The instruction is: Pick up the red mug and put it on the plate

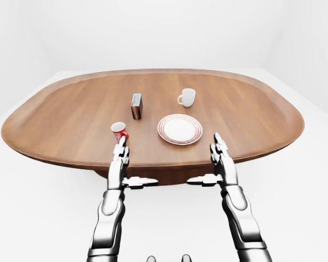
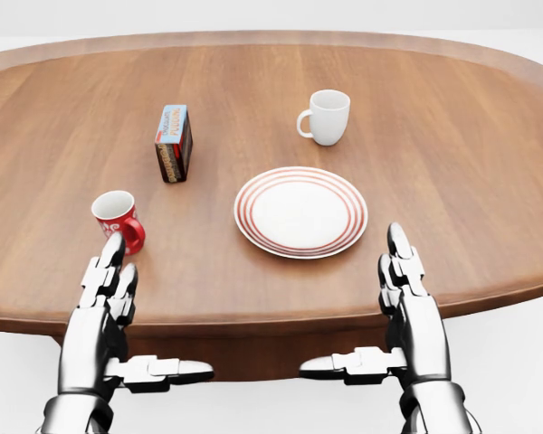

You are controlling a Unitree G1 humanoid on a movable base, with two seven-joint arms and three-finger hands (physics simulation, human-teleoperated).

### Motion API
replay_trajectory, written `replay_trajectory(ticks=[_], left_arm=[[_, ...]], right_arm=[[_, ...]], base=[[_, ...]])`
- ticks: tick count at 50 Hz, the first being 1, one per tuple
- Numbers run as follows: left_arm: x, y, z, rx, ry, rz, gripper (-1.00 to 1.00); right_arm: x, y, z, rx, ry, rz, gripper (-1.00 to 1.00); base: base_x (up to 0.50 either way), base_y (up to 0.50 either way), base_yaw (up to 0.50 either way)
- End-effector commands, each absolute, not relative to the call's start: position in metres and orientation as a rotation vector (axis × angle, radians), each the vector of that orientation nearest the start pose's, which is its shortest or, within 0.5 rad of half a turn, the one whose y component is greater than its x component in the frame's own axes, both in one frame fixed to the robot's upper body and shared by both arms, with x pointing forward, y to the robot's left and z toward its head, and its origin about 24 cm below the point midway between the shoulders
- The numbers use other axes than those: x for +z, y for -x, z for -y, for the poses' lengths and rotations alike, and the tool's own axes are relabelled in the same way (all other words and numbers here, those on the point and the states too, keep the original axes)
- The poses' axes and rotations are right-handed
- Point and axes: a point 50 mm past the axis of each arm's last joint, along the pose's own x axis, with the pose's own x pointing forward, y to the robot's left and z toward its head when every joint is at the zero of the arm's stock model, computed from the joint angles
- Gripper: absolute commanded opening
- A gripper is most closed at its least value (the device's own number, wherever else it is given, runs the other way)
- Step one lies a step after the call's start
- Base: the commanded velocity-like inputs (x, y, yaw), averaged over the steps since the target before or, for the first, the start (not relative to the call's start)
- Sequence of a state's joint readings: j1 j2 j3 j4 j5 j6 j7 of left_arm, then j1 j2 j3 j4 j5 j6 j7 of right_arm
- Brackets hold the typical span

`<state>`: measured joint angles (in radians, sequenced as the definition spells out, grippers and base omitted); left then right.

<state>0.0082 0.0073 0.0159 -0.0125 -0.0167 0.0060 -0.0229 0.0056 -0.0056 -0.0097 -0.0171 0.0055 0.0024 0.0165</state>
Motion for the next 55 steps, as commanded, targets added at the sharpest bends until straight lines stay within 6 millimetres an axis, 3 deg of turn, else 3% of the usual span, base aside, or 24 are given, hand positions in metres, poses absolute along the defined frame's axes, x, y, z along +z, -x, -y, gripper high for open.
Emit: replay_trajectory(ticks=[1, 7, 10, 12, 13, 14, 15, 19, 21, 32, 55], left_arm=[[0.044, -0.248, -0.162, -0.013, 0.032, 0.000, 0.95], [0.055, -0.247, -0.160, -0.021, 0.044, 0.021, 0.95], [0.073, -0.246, -0.160, -0.022, 0.047, 0.087, 0.95], [0.122, -0.238, -0.163, -0.016, 0.082, 0.301, 0.95], [0.172, -0.224, -0.167, -0.007, 0.114, 0.532, 0.95], [0.190, -0.217, -0.169, -0.006, 0.137, 0.622, 0.95], [0.204, -0.211, -0.172, 0.002, 0.160, 0.696, 0.95], [0.228, -0.205, -0.178, 0.030, 0.219, 0.814, 0.95], [0.227, -0.210, -0.177, 0.028, 0.213, 0.799, 0.95], [0.219, -0.221, -0.182, 0.052, 0.247, 0.747, 0.95], [0.221, -0.222, -0.186, 0.058, 0.250, 0.750, 0.95]], right_arm=[[0.049, -0.251, 0.155, 0.023, 0.008, 0.029, 1.00], [0.059, -0.251, 0.156, 0.029, 0.029, 0.044, 1.00], [0.069, -0.250, 0.157, 0.031, 0.027, 0.067, 1.00], [0.096, -0.248, 0.158, 0.032, 0.017, 0.181, 1.00], [0.133, -0.242, 0.156, 0.046, 0.003, 0.348, 1.00], [0.148, -0.238, 0.157, 0.037, -0.004, 0.415, 1.00], [0.162, -0.235, 0.157, 0.036, -0.008, 0.480, 1.00], [0.189, -0.227, 0.153, 0.067, -0.030, 0.608, 1.00], [0.196, -0.225, 0.150, 0.084, -0.046, 0.641, 1.00], [0.191, -0.224, 0.154, 0.062, -0.037, 0.620, 1.00], [0.192, -0.224, 0.153, 0.075, -0.033, 0.624, 1.00]], base=[[0.00, 0.00, 0.00], [0.00, 0.00, 0.00], [0.00, 0.00, 0.00], [0.00, 0.00, 0.00], [0.00, 0.00, 0.00], [0.00, 0.00, 0.00], [0.00, 0.00, 0.00], [0.00, 0.00, 0.00], [0.00, 0.00, 0.00], [0.00, 0.05, 0.00], [0.00, 0.50, 0.00]])
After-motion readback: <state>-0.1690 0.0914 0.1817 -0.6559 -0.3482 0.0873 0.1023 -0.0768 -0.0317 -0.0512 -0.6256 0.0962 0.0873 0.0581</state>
